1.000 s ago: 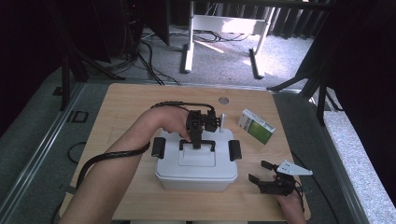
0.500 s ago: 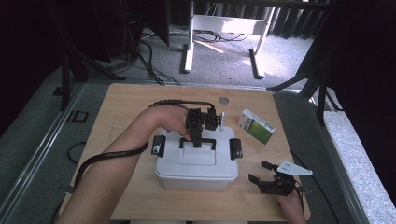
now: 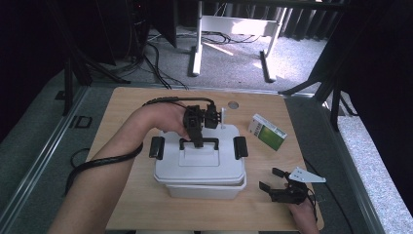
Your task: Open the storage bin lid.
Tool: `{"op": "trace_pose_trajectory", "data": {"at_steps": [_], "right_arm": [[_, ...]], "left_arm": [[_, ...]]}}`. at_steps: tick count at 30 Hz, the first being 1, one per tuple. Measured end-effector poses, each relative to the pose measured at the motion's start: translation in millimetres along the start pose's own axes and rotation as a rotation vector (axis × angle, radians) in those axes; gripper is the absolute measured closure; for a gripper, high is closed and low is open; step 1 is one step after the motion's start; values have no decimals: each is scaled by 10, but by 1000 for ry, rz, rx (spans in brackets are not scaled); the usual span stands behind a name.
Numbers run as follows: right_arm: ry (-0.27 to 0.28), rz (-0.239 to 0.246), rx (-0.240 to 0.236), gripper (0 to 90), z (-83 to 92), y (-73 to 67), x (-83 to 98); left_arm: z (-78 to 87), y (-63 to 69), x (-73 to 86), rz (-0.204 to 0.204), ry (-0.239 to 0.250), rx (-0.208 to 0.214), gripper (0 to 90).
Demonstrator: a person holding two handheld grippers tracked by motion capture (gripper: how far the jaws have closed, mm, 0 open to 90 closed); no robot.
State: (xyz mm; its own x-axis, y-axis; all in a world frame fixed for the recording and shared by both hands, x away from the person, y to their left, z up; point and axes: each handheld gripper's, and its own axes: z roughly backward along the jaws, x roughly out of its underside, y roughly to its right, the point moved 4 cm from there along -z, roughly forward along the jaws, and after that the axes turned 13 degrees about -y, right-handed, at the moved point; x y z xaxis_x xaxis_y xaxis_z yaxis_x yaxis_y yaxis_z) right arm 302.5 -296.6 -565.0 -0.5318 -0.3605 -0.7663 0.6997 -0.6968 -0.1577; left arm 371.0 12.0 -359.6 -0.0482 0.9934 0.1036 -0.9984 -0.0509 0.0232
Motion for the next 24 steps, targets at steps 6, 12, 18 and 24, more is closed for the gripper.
{"op": "trace_pose_trajectory", "data": {"at_steps": [6,12,18,24], "right_arm": [[-2,0,-1,131,-1,-1,0],[-1,-1,-2,131,-2,1,-1],[-4,0,1,131,-6,1,-1],[-7,-1,1,131,-9,-1,1]], "left_arm": [[35,4,197,32,-2,6,848],[46,-9,416,57,10,2,848],[8,-16,653,99,24,12,849],[-38,-9,907,140,36,20,849]]}}
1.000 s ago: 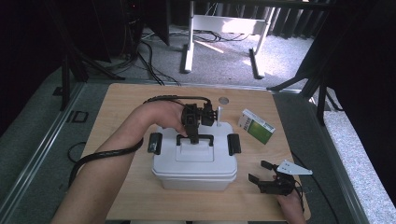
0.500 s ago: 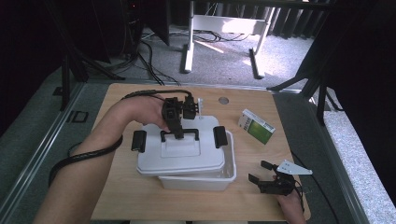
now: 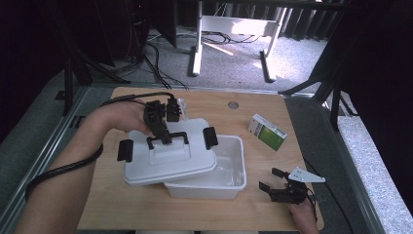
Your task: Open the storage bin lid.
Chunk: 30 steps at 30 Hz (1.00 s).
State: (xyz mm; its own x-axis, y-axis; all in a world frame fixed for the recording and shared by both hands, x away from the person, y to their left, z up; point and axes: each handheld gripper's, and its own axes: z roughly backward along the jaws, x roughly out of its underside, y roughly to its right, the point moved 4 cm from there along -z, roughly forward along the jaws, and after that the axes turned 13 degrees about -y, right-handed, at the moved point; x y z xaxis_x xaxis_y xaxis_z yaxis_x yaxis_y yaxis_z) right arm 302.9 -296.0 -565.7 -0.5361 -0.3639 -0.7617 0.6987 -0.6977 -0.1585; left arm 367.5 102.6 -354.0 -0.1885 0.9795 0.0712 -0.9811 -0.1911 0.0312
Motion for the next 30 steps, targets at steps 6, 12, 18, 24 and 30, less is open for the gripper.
{"op": "trace_pose_trajectory", "data": {"at_steps": [6,12,18,24,30], "right_arm": [[-2,-1,2,131,-6,-4,-2],[-4,-1,3,131,-8,-4,-2],[-9,1,4,131,-12,-6,-1],[-12,1,6,131,-16,-8,-1],[-15,0,5,131,-22,-9,-2]], "left_arm": [[-13,-11,263,45,-1,3,848],[-40,-14,532,85,0,3,848],[-83,-12,801,134,8,19,848],[-178,-5,1093,192,7,41,848],[-308,-15,1353,240,8,58,848]]}}
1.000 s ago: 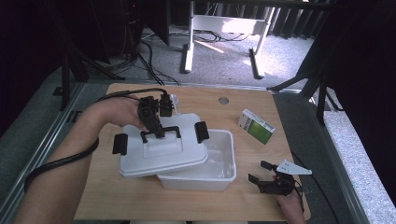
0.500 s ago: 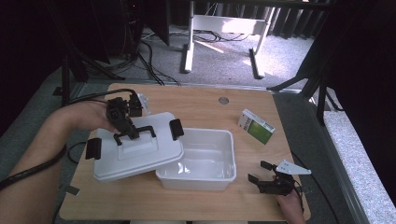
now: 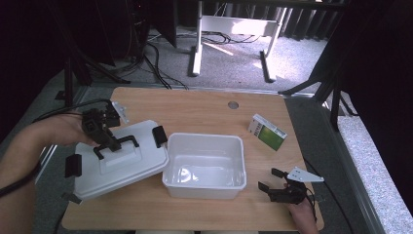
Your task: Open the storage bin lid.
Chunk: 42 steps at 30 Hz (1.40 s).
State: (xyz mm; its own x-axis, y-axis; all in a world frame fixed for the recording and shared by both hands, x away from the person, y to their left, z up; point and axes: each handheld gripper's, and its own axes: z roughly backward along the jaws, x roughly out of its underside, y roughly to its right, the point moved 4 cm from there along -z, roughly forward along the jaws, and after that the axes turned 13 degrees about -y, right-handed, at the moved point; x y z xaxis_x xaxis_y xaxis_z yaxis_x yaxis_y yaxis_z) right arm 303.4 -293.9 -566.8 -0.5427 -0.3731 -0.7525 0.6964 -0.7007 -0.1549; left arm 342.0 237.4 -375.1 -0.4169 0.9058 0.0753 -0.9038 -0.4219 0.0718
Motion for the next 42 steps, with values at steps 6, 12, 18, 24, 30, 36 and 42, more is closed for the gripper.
{"op": "trace_pose_trajectory", "data": {"at_steps": [6,12,18,24,30,36,42], "right_arm": [[0,-3,0,131,1,1,-1],[4,-1,-1,131,7,1,-4],[10,1,3,131,14,-1,-4],[5,10,7,131,7,-7,-1],[6,10,5,131,10,-10,-4],[6,8,5,131,12,-8,-3],[7,10,6,133,14,-7,-5]], "left_arm": [[-190,-107,190,48,-7,10,848],[-400,-193,291,81,-10,27,848],[-659,-254,282,90,-40,44,848],[-879,-319,227,95,-51,32,847],[-1062,-384,155,106,-23,19,847],[-1211,-436,110,117,-45,6,847],[-1313,-476,65,128,-51,14,846]]}}
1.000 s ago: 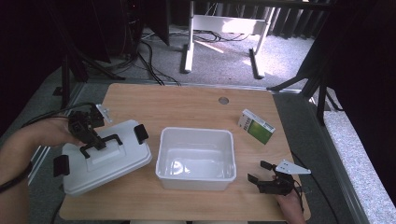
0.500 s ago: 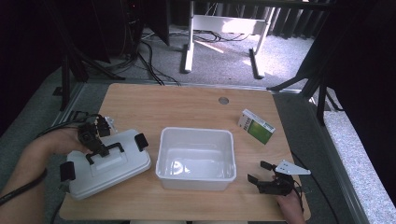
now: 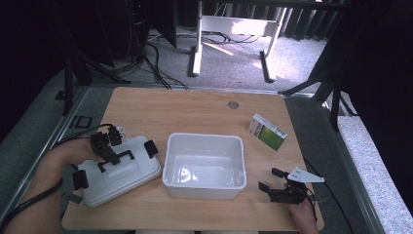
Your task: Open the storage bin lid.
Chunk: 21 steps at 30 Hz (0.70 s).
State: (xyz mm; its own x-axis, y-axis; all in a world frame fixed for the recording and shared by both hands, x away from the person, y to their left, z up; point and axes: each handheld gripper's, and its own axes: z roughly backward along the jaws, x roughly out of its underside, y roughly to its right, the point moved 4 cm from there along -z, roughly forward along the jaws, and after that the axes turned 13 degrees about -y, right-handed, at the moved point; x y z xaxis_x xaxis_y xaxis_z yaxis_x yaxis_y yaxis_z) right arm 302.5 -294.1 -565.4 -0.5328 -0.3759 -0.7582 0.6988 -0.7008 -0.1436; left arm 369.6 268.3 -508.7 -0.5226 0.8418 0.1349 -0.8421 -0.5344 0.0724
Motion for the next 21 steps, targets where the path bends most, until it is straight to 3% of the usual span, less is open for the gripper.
{"op": "trace_pose_trajectory", "data": {"at_steps": [6,15,16,18,19,20,21], "right_arm": [[-5,7,3,133,-5,-2,-4],[-32,19,4,135,-41,-4,33],[-30,21,3,138,-36,-5,28],[-24,16,7,145,-18,-1,19],[-21,12,4,146,-5,0,16],[-22,12,11,146,10,5,13],[-21,14,24,146,29,11,7]], "left_arm": [[-81,-27,-39,9,-15,-10,846],[-101,-36,-75,17,10,-1,843],[-97,-32,-76,19,18,14,836],[-61,-38,-89,33,64,-1,638],[-41,-33,-93,46,88,26,538],[-17,-31,-95,44,102,14,430],[9,-28,-94,43,113,18,379]]}}
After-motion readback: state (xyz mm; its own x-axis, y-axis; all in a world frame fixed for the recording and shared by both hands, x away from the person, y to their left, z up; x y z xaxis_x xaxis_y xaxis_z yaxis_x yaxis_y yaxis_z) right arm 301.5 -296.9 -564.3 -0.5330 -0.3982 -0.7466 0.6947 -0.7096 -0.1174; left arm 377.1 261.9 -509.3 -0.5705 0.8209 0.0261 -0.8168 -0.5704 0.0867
